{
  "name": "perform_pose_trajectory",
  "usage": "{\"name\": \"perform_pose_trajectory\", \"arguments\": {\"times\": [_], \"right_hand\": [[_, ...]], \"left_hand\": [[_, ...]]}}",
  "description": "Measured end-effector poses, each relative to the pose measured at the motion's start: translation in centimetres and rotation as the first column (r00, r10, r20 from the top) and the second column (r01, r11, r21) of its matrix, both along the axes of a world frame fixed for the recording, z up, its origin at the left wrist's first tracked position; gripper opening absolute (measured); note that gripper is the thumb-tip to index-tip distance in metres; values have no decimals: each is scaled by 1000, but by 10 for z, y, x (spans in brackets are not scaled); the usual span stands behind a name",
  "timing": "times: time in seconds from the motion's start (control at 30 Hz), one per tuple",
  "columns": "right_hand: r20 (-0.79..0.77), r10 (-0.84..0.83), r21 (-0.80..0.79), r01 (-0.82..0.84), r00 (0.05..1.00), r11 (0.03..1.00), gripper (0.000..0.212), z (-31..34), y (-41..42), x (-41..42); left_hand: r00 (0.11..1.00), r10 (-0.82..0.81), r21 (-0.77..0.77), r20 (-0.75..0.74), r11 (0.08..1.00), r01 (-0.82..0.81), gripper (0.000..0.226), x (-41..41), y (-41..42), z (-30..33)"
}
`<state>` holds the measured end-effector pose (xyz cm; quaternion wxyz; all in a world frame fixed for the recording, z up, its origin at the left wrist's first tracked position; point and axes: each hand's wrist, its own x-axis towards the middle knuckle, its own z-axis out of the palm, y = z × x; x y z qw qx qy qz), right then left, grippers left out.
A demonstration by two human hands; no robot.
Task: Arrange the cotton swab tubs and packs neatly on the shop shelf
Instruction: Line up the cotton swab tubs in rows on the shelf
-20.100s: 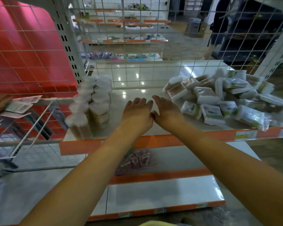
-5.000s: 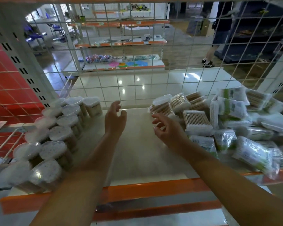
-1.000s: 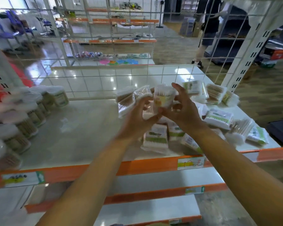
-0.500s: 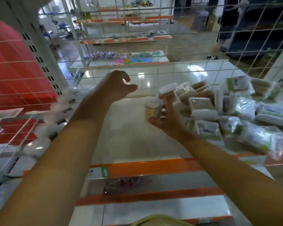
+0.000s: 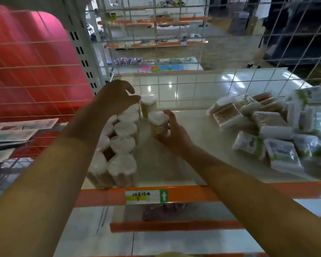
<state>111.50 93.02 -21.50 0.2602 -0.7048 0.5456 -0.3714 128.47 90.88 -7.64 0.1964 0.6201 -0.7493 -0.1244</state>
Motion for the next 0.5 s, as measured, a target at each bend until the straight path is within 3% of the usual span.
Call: {"name": "perform_pose_trajectory", "arguments": {"times": [0.27, 0.5], "right_hand": [[-157, -65, 35, 71, 985, 997, 85, 8, -25, 22], [-140, -140, 30, 146, 980, 989, 81, 7, -32, 33]], "left_hand": [[1000, -10, -34, -8, 999, 10, 32, 21, 4, -7], [999, 11, -72, -47, 997, -14, 27, 30, 2, -14]]}}
